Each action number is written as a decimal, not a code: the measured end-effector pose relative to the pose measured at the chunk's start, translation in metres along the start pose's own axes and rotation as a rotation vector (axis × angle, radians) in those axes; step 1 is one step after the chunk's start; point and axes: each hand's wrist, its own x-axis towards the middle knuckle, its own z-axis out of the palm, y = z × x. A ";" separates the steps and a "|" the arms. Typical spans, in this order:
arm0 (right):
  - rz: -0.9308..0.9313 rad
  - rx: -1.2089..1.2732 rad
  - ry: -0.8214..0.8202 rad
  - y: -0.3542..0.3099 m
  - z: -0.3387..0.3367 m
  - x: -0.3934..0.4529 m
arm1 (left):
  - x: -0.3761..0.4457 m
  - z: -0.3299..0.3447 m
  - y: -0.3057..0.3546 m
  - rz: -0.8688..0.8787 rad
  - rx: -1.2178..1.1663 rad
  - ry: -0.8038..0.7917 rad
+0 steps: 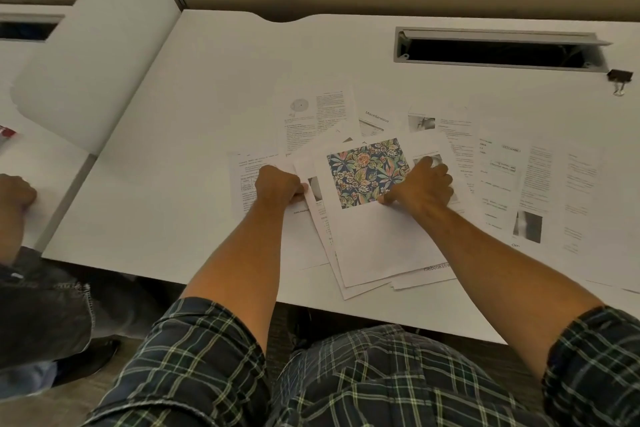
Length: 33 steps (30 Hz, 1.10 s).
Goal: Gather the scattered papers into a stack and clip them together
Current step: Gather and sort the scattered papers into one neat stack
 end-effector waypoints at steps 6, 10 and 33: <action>-0.008 0.090 -0.027 0.005 0.004 0.005 | -0.004 0.015 -0.014 0.048 -0.138 -0.086; -0.109 0.084 -0.025 0.016 0.007 0.007 | -0.022 0.033 -0.019 0.243 -0.212 -0.192; -0.646 1.286 -0.159 0.026 -0.096 0.005 | -0.075 0.007 0.079 0.650 -0.490 -0.527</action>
